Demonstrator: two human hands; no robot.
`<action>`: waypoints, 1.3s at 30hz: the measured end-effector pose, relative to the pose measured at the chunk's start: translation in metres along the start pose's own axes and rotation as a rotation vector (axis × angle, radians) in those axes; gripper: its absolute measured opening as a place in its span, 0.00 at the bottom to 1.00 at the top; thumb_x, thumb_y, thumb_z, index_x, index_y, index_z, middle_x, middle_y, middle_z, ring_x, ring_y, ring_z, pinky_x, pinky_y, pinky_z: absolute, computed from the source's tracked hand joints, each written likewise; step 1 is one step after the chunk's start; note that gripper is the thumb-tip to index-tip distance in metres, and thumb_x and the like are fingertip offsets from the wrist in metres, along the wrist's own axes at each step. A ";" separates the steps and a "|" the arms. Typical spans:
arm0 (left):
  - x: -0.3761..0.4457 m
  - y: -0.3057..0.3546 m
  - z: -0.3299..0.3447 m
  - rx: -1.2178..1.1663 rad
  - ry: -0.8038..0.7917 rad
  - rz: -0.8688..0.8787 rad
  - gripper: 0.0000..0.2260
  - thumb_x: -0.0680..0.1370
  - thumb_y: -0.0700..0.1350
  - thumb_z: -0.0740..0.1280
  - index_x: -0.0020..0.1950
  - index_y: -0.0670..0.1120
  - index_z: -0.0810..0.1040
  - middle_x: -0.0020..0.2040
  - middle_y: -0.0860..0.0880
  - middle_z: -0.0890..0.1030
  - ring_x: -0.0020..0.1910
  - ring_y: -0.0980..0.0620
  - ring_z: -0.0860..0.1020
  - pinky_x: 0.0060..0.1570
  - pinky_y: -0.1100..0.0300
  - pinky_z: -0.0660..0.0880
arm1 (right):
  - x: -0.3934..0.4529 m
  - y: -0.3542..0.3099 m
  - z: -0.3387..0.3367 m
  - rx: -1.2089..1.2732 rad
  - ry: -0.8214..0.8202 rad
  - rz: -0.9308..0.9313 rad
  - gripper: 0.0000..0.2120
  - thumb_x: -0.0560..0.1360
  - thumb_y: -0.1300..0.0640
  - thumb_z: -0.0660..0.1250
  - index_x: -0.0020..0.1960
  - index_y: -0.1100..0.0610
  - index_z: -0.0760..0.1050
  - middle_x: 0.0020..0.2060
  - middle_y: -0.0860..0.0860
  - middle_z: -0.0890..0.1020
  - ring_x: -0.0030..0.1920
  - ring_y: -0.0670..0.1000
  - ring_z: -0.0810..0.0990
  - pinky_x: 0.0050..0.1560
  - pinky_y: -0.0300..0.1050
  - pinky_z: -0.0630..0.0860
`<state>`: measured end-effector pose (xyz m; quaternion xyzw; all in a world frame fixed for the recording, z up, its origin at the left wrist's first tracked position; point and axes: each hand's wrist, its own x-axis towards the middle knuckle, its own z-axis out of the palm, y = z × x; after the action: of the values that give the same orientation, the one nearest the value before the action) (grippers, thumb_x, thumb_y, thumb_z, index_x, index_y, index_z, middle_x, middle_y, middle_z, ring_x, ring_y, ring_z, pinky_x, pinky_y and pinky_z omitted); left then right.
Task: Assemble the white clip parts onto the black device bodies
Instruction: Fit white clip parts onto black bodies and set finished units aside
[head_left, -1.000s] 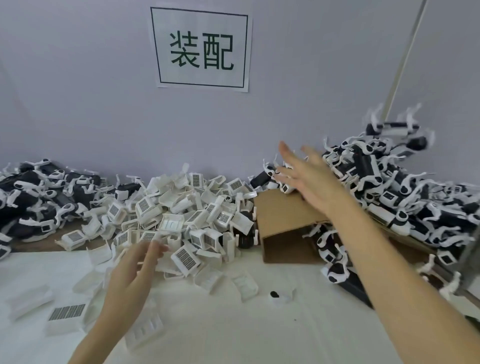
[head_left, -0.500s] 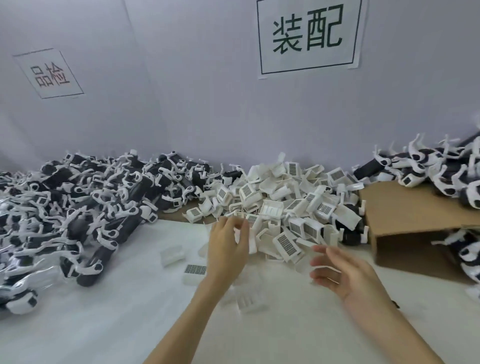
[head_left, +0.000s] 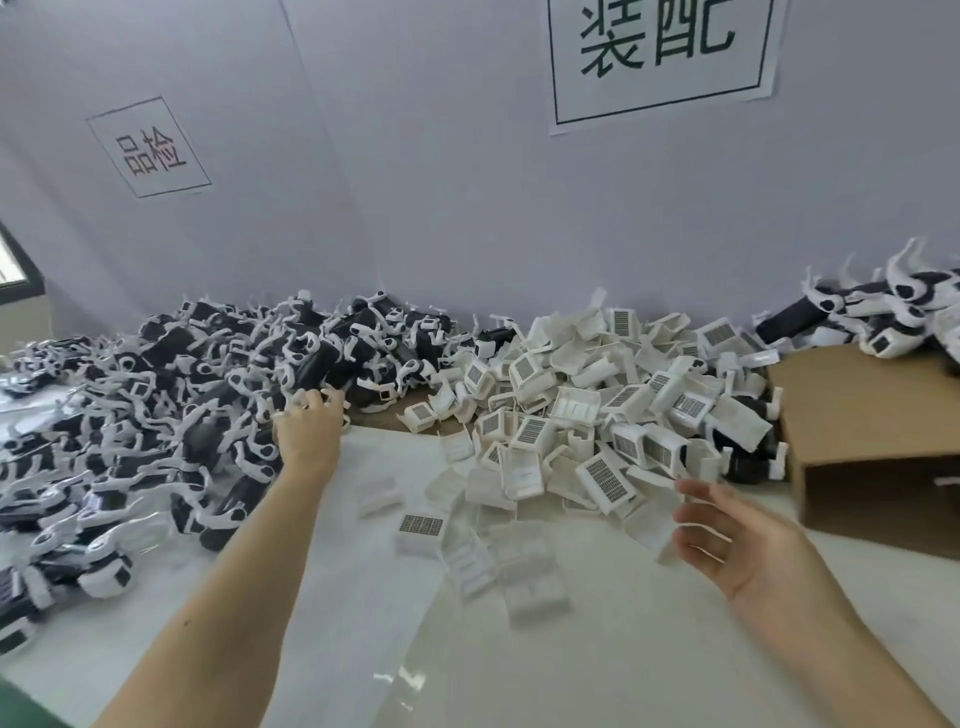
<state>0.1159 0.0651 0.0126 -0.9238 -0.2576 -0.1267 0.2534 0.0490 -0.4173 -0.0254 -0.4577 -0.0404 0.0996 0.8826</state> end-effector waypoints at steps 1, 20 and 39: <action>0.001 0.002 0.000 0.010 0.045 0.044 0.27 0.83 0.38 0.66 0.80 0.48 0.63 0.71 0.43 0.74 0.69 0.40 0.77 0.57 0.49 0.81 | 0.000 0.000 0.001 -0.015 -0.004 0.002 0.14 0.81 0.56 0.64 0.55 0.64 0.83 0.39 0.59 0.84 0.35 0.54 0.84 0.35 0.43 0.83; -0.182 0.166 -0.174 -2.124 0.092 0.300 0.20 0.80 0.40 0.75 0.66 0.55 0.72 0.54 0.56 0.82 0.43 0.46 0.87 0.44 0.53 0.85 | -0.017 -0.010 0.015 -0.059 -0.009 0.013 0.19 0.80 0.45 0.67 0.68 0.50 0.80 0.57 0.64 0.85 0.57 0.69 0.85 0.45 0.52 0.85; -0.213 0.184 -0.148 -2.409 -0.631 0.157 0.28 0.73 0.57 0.79 0.61 0.41 0.71 0.56 0.40 0.86 0.57 0.41 0.87 0.68 0.45 0.79 | -0.015 -0.014 0.002 -0.193 0.064 -0.199 0.18 0.78 0.55 0.73 0.67 0.57 0.79 0.59 0.60 0.85 0.64 0.59 0.83 0.63 0.51 0.78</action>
<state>0.0218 -0.2372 -0.0150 -0.5713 0.0285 -0.0395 -0.8193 0.0356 -0.4265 -0.0129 -0.5373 -0.0667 -0.0072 0.8407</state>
